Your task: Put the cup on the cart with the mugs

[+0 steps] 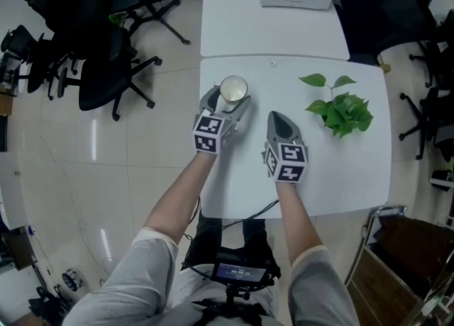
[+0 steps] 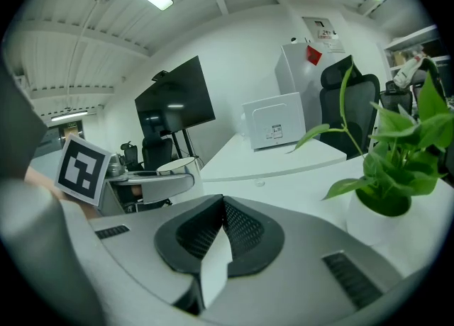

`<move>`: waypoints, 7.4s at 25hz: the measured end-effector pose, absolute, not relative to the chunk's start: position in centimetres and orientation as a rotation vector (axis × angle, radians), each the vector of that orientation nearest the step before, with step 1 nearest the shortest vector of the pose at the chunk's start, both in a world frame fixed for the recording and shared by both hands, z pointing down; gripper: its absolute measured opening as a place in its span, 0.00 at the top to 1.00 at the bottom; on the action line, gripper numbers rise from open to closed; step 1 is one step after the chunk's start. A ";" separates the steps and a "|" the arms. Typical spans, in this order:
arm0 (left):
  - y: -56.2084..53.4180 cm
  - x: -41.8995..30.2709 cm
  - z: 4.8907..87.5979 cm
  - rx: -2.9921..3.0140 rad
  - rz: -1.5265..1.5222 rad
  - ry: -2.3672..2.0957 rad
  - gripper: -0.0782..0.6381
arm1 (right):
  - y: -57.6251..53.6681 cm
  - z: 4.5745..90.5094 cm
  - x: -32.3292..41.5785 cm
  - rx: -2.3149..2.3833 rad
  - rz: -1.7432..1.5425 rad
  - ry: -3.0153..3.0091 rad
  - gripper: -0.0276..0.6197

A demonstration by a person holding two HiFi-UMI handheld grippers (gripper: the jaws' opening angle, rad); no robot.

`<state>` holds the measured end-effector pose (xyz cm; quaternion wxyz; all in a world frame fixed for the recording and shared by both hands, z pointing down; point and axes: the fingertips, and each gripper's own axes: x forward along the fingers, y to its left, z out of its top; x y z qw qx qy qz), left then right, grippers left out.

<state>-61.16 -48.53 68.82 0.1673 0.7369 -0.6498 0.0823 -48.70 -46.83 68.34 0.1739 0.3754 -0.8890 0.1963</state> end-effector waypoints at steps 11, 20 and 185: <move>-39.2 -58.4 57.9 2.212 0.224 -1.786 0.37 | -40.5 59.7 -47.0 0.954 0.490 -2.614 0.95; -31.7 -55.9 51.3 2.258 0.185 -1.742 0.37 | -34.4 52.8 -45.0 0.851 0.432 -2.696 0.95; 11.0 95.6 37.1 3.004 0.302 0.968 0.37 | 16.1 35.4 90.0 2.753 0.621 -1.360 0.95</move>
